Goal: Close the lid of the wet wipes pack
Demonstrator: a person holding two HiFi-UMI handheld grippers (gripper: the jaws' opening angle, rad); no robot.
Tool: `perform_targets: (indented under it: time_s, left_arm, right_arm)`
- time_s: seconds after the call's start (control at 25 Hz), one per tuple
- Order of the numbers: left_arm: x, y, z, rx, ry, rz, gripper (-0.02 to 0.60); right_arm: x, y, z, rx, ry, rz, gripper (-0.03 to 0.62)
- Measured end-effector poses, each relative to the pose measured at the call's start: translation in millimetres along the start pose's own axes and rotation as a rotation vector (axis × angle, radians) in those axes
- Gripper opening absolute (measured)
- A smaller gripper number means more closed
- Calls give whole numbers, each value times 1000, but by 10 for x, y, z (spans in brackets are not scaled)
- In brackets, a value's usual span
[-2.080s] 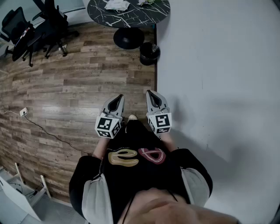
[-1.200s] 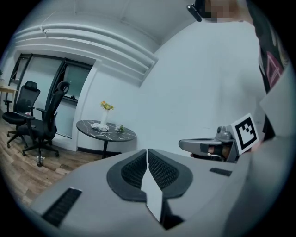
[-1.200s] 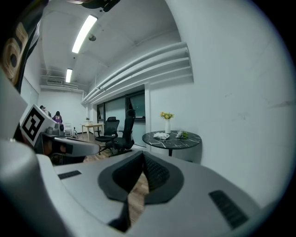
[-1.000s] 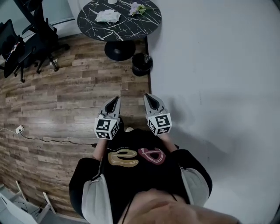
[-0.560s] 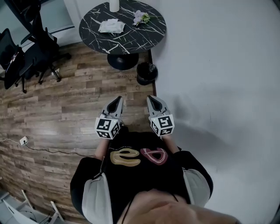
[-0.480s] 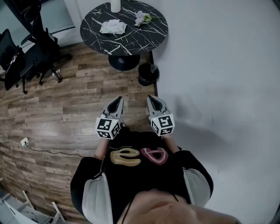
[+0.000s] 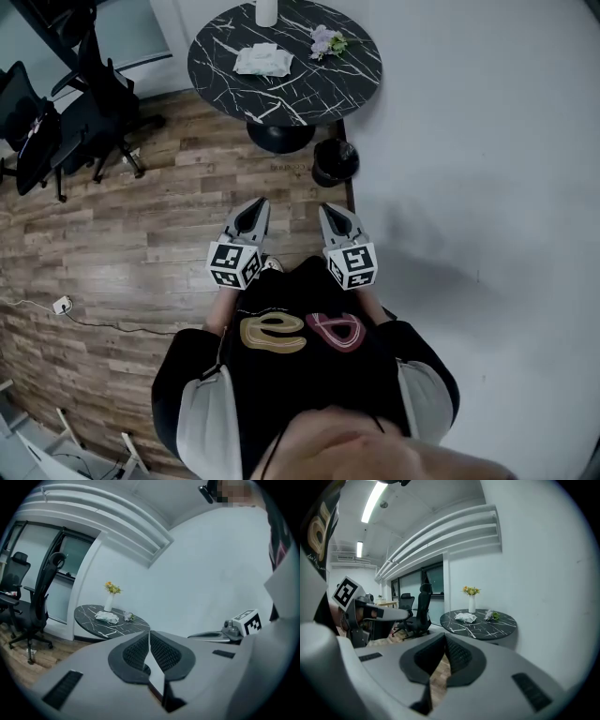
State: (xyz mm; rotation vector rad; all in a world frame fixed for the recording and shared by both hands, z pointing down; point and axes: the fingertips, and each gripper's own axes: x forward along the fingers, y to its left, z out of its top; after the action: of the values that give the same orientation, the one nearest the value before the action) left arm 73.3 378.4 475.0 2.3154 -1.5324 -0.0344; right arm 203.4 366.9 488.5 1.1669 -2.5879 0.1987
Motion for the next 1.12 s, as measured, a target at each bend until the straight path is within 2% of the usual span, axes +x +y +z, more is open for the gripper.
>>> perform_targets:
  time_s: [0.2, 0.4, 0.56, 0.76, 1.12]
  left_arm:
    - [-16, 98, -57, 1, 16, 13, 25]
    - [16, 153, -45, -8, 15, 25, 25]
    - [97, 246, -34, -2, 12, 53, 25]
    - [297, 433, 51, 7, -9, 108, 25]
    - [908, 876, 395, -5, -28, 201, 25]
  right_arm:
    - [87, -34, 4, 9, 2, -2, 12]
    - [183, -167, 12, -72, 18, -8, 12]
    - [327, -297, 30, -51, 11, 4, 12]
    - [668, -483, 43, -52, 21, 52, 12]
    - [1515, -887, 411, -73, 13, 151, 12]
